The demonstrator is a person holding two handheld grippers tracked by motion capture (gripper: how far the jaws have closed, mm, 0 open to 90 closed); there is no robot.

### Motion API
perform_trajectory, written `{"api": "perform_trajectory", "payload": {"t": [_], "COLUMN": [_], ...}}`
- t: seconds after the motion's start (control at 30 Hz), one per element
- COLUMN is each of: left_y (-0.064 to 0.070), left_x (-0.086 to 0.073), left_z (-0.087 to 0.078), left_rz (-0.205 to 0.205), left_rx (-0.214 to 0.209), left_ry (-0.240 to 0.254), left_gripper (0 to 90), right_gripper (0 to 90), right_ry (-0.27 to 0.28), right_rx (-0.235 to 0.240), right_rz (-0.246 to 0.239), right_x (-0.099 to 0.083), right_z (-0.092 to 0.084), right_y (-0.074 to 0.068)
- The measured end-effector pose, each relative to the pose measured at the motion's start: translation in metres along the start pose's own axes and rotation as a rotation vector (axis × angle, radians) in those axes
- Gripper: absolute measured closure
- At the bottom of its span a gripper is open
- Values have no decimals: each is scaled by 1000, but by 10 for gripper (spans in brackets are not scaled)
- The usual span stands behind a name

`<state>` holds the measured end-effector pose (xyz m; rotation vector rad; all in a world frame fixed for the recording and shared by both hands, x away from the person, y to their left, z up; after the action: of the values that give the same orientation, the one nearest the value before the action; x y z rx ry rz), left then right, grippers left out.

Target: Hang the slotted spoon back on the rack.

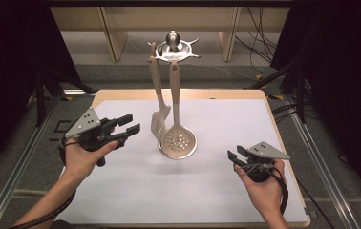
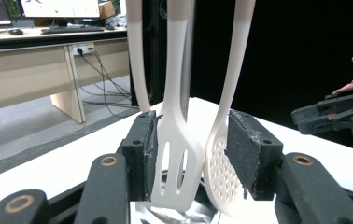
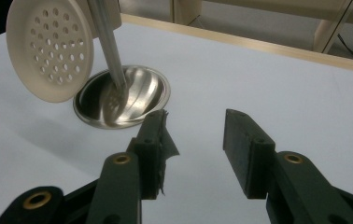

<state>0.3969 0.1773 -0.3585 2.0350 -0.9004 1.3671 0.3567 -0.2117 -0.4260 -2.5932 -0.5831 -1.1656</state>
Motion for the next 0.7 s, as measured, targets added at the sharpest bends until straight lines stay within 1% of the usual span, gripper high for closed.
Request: {"api": "perform_trajectory", "payload": {"t": [0.03,0.07,0.1,0.17,0.2,0.3,0.33,0.37,0.4,0.43,0.47,0.5,0.53,0.6,0.67,0.7], "left_y": [-1,-2,-4,-5,-6,-9,-10,-11,-11,-13,-12,-13,-14,-16,-17,-18], "left_x": [-2,-5,-7,-12,-14,-22,-25,-28,-31,-34,-37,-39,-43,-47,-51,-53], "left_z": [-1,-2,-3,-5,-5,-8,-8,-9,-9,-11,-10,-11,-13,-14,-15,-17], "left_rz": [-4,-10,-13,-21,-19,-32,-39,-40,-47,-39,-56,-58,-62,-68,-76,-78], "left_rx": [2,9,13,17,18,28,31,32,34,40,35,38,44,50,52,61], "left_ry": [-1,-3,-6,-7,-8,-20,-21,-27,-24,-45,-31,-35,-43,-46,-41,-50], "left_gripper": [526,524,523,520,520,519,519,519,519,519,518,518,517,517,517,516], "right_gripper": [598,598,597,596,596,595,595,595,595,595,595,595,595,595,595,595], "right_ry": [0,-7,-13,-10,-14,-9,4,-14,-9,-9,-9,-7,-9,-5,-7,-1], "right_rx": [0,-4,-6,-14,-11,-11,-7,-9,-8,-9,-8,-8,-5,-18,-17,-19], "right_rz": [-1,-13,-4,-18,-12,-14,-11,-2,-10,-12,-10,-19,-8,-26,-25,-24], "right_x": [0,0,0,-1,-1,-1,0,-1,0,0,0,0,-1,-1,-1,0], "right_z": [0,-1,-1,0,0,0,1,-1,-1,-1,-1,-1,-1,0,0,0], "right_y": [0,1,0,1,0,1,0,0,1,1,1,1,0,1,1,1]}}
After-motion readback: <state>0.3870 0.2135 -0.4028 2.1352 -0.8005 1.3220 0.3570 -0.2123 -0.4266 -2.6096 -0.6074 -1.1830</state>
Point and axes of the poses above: each handheld gripper's, and its own axes: z roughly forward along the jaws, x roughly out of its top, y roughly to its right, the point moved 4 cm from there along z, roughly forward along the jaws, and after that the axes turned 12 degrees about -y, right-handed, at the moved point
